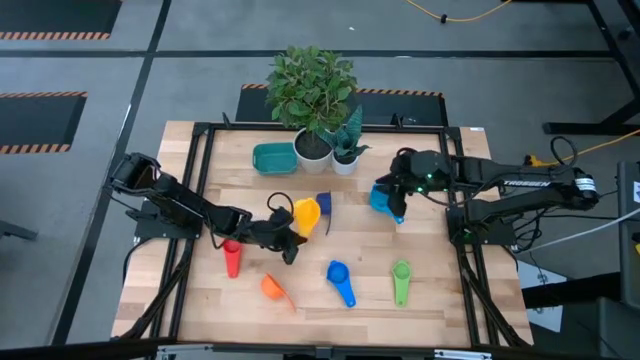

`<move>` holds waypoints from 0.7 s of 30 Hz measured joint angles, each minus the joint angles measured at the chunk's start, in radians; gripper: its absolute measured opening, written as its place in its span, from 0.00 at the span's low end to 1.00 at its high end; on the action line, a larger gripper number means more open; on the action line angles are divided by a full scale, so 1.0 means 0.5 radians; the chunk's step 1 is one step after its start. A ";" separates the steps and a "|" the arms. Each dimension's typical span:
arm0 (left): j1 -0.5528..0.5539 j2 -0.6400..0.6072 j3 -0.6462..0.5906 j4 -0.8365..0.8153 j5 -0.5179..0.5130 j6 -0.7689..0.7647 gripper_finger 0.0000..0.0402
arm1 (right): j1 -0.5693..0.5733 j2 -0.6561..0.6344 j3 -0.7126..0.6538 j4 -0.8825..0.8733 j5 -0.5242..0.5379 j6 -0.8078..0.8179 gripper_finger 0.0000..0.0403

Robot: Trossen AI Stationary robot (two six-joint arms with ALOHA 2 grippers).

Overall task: Nest measuring cups in basket
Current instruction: Stack the yellow measuring cup on top of the top light blue measuring cup

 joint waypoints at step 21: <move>0.015 0.000 0.000 0.116 -0.296 0.183 0.00 | 0.130 0.731 0.000 1.261 -0.019 -0.552 0.26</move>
